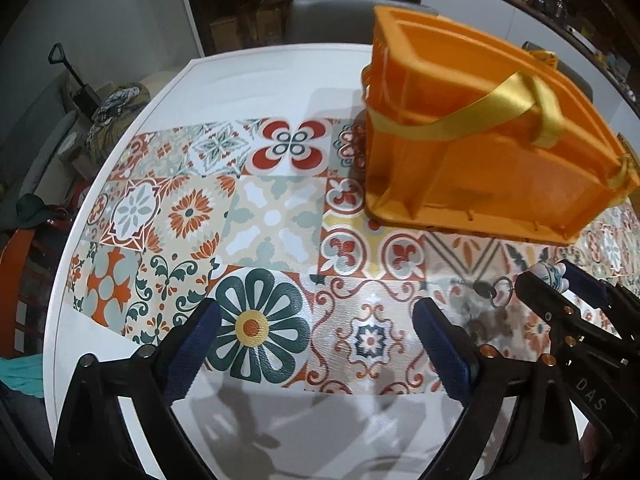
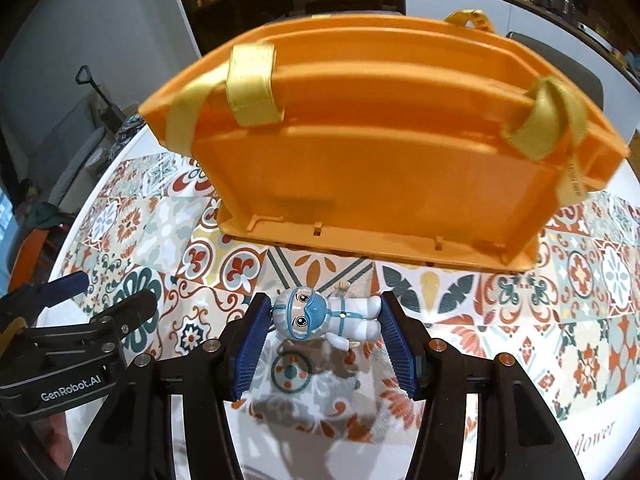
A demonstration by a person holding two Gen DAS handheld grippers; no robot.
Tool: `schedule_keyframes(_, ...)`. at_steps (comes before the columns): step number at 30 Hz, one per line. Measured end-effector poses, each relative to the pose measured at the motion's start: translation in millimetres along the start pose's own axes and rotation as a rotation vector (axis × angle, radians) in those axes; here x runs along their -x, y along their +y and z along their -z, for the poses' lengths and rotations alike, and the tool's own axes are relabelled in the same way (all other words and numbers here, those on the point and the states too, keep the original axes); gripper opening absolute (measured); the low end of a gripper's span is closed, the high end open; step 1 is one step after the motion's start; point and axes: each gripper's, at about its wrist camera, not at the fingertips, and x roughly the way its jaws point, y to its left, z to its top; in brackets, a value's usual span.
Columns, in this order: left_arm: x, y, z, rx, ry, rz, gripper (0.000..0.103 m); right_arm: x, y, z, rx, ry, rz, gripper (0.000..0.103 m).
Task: Organize rigid objects
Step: 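Lift and carry the figure over the crate with the right tool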
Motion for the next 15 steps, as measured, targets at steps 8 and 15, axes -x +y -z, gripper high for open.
schedule_keyframes(8,27,-8,-4,-0.017,-0.048,0.036,0.102,31,-4,-2,-0.013,-0.022,0.021,0.055)
schedule_keyframes(15,50,-14,-9,-0.025,-0.095,0.064,0.103,60,-10,-8,-0.025,-0.052,0.031,0.055)
